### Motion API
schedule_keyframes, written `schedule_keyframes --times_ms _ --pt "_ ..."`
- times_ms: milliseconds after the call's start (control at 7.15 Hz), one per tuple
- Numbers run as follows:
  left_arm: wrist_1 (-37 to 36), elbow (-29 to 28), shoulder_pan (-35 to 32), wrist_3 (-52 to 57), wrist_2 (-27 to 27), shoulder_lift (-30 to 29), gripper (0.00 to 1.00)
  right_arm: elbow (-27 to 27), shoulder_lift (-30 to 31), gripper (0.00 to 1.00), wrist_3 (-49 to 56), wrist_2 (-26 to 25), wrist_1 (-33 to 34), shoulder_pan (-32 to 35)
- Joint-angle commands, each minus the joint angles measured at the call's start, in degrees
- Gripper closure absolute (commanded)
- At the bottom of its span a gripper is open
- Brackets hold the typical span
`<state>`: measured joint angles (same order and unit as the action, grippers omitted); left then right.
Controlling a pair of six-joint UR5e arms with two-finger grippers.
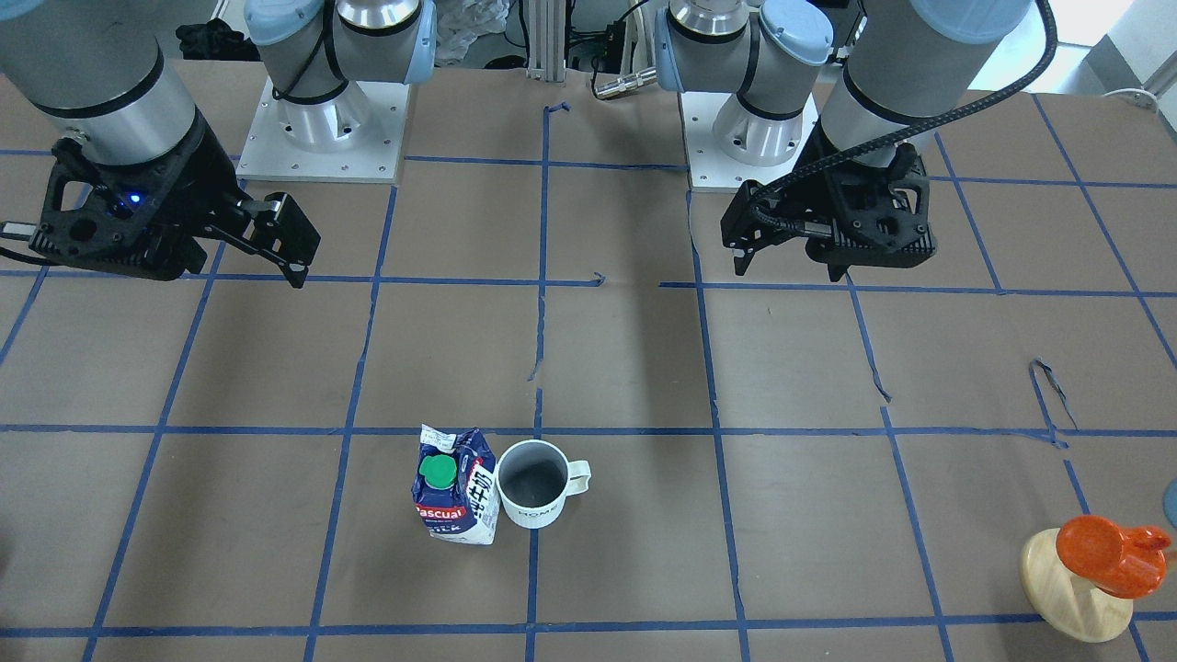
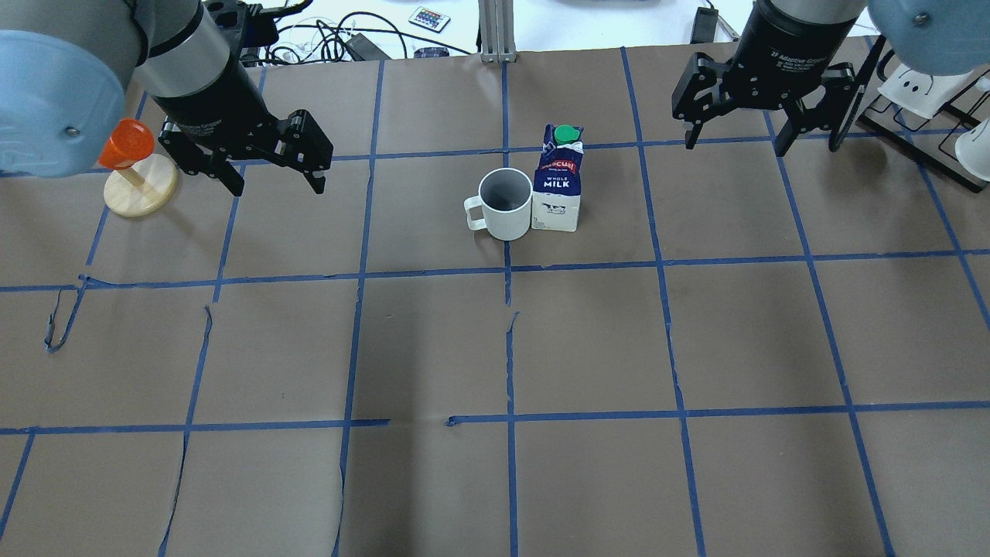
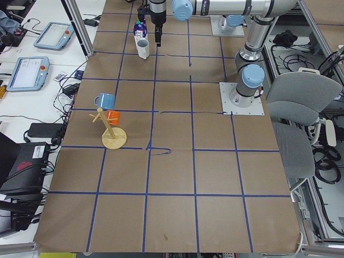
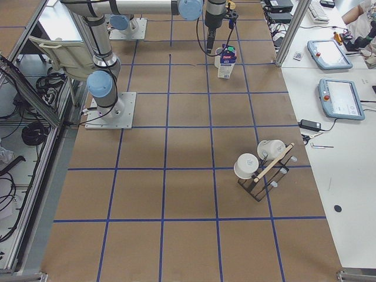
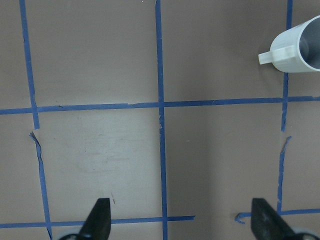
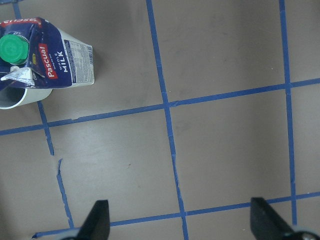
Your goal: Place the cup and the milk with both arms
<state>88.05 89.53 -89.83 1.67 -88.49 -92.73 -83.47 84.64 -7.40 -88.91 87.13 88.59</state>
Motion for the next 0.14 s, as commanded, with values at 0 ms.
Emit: schedule_keyframes --times_ms 0 --pt "-0.16 -0.06 0.27 0.09 0.33 -0.09 0.00 -0.20 0.43 0.00 -0.07 -0.04 -0.12 0.09"
